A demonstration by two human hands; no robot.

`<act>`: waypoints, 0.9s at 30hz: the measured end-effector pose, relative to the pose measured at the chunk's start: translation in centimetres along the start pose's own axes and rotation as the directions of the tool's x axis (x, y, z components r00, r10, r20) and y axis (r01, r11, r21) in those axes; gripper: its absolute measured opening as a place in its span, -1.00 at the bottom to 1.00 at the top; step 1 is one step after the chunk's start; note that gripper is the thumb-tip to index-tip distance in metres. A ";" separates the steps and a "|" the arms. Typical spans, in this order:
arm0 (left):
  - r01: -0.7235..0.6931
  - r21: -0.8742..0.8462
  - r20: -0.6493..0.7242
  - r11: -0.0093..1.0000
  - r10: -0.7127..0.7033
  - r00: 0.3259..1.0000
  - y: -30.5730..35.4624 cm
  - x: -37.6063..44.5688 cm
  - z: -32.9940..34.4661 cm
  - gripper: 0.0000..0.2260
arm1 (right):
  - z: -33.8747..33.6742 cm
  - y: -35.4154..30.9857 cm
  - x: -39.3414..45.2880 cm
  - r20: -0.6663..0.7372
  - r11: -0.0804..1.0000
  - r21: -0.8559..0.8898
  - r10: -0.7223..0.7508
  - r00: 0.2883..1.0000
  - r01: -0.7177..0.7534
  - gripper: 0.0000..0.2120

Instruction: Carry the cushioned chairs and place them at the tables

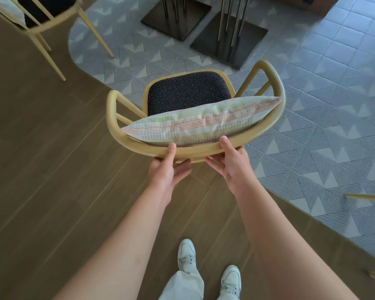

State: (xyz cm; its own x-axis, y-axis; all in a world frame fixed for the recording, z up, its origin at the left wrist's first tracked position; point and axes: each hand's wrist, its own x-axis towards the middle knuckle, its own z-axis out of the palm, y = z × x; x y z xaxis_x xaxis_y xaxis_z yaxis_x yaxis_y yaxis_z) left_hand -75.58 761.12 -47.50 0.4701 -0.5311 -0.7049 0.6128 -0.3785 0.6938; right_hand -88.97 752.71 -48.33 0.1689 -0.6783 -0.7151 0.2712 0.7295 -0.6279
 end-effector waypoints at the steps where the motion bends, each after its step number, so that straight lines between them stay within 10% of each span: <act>1: 0.023 0.038 -0.005 0.999 -0.023 1.000 0.4 -0.5 -0.1 -0.71 | 0.2 -0.6 -0.4 -0.025 0.999 -0.021 0.034 0.999 -0.035 -0.68; 8: 0.007 0.289 0.057 0.957 -0.025 0.998 2.8 -5.7 -0.7 -0.76 | -0.6 -4.2 -5.7 -0.019 0.980 -0.178 0.090 0.996 -0.092 -0.77; 20: -0.383 0.293 0.255 0.876 0.315 0.914 9.6 -19.3 6.4 -0.61 | -2.4 -12.5 -18.8 0.183 0.940 -0.145 -0.282 0.942 0.309 -0.91; 27: -0.554 0.182 0.382 0.812 0.461 0.801 10.5 -30.0 11.0 -0.54 | -5.4 -17.9 -28.7 0.252 0.853 -0.142 -0.459 0.852 0.502 -0.64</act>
State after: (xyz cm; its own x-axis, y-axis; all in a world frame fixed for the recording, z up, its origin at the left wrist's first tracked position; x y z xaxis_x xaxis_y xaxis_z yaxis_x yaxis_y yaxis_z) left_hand -90.29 764.76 -17.45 0.4165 -0.8893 -0.1888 0.1218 -0.1513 0.9810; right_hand -103.82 759.65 -18.25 0.2577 -0.9350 -0.2437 0.1819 0.2946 -0.9381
